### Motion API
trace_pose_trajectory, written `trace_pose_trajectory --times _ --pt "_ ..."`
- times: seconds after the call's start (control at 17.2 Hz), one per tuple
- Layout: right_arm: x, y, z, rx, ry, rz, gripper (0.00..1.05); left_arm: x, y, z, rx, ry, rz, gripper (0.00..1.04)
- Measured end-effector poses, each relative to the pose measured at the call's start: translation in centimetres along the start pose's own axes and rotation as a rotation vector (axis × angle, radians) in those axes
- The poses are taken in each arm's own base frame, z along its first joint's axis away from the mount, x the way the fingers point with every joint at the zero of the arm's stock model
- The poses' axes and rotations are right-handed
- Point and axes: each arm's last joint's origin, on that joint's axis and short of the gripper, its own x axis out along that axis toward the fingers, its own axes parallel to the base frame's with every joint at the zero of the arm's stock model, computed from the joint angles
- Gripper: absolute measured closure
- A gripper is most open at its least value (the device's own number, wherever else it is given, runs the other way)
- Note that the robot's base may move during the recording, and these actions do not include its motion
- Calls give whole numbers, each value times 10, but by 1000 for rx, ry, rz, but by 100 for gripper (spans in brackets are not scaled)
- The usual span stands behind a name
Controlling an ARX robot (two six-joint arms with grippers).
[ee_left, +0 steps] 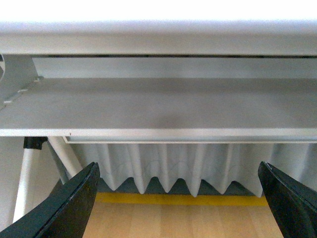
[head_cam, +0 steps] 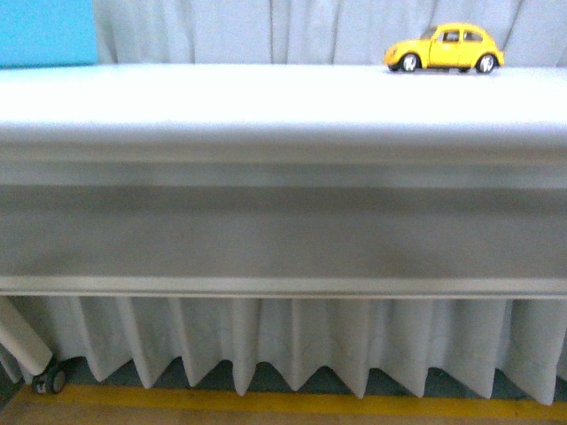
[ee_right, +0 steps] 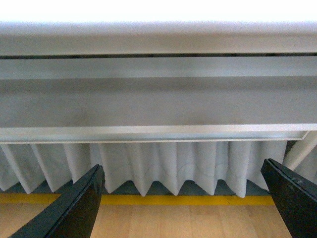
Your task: Wind up and store yellow beetle toy
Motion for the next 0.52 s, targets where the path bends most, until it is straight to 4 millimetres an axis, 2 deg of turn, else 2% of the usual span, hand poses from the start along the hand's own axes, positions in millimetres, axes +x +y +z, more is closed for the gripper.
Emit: trace_pose_trajectory --times 0.52 --pt "0 0 0 0 0 1 7 0 0 0 0 0 -2 7"
